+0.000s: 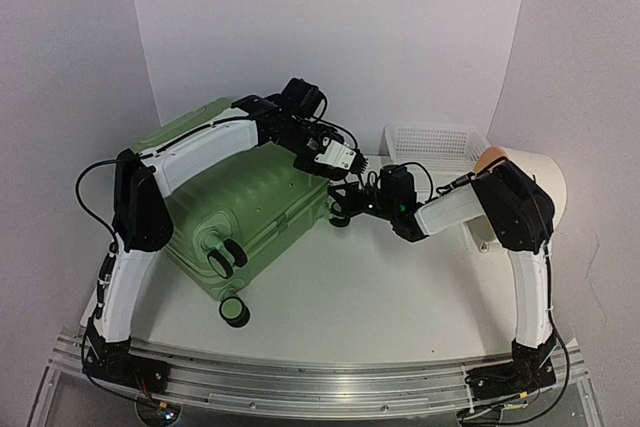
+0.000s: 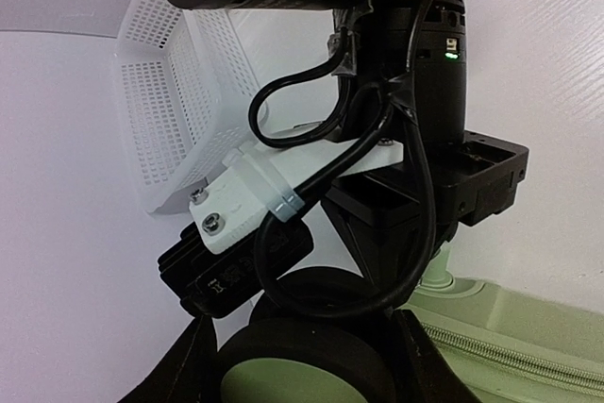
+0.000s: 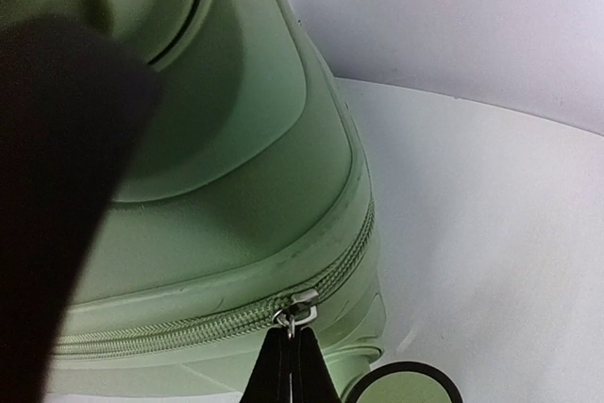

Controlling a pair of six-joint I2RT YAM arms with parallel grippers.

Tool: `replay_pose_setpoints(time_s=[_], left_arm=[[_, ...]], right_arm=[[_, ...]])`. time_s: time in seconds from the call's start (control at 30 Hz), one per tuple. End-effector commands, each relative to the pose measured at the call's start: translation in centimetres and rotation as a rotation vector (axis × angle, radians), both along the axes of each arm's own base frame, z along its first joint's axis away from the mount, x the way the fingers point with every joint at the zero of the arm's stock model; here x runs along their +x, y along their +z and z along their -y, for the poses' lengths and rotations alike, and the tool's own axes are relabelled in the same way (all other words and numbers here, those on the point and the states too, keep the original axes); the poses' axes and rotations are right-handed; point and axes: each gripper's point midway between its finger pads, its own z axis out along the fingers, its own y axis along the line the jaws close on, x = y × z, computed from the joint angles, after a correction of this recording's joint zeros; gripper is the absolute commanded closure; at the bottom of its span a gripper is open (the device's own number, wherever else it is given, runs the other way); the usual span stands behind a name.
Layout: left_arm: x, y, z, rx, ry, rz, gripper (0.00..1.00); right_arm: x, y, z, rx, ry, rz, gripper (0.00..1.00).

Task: Open, take out, and arrange the luggage

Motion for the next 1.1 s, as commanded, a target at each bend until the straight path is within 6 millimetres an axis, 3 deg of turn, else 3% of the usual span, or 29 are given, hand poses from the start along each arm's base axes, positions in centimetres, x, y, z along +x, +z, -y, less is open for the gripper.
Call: replay_pose_setpoints(time_s=[0.0,0.3,0.5,0.67,0.83,1.07], left_arm=[[-1.0,-2.5,-6.2,0.179,0.106,-0.113,1.00],[-7.6,0.0,-8.7,0.152,0.024,-0.180,1.00],[-11.8,1.3,-9.5,0.146,-0.038,-0.228,1.00],[-13.2,1.5,-10.2,0.167,-0.064,-0.256,1.00],[-14.3,1.9,-10.9,0.178,-0.087,-0.271,1.00],[-14.7,2.9,-10.5,0.148,-0.123,-0.254,1.00]], right_arm=[[-3.6,10.0,-2.0,0.146,0.113,0.195,1.00],[-5.0,8.3,-1.8,0.124,0.113,0.152,1.00],[-4.7,8.1,0.3,0.071,0.059,0.165,1.00],[-3.1,6.7,0.6,-0.048,0.042,0.155,1.00],[-0.6,6.1,2.4,-0.089,0.007,0.149,1.00],[2.9,5.5,0.7,-0.167,0.060,0.196,1.00]])
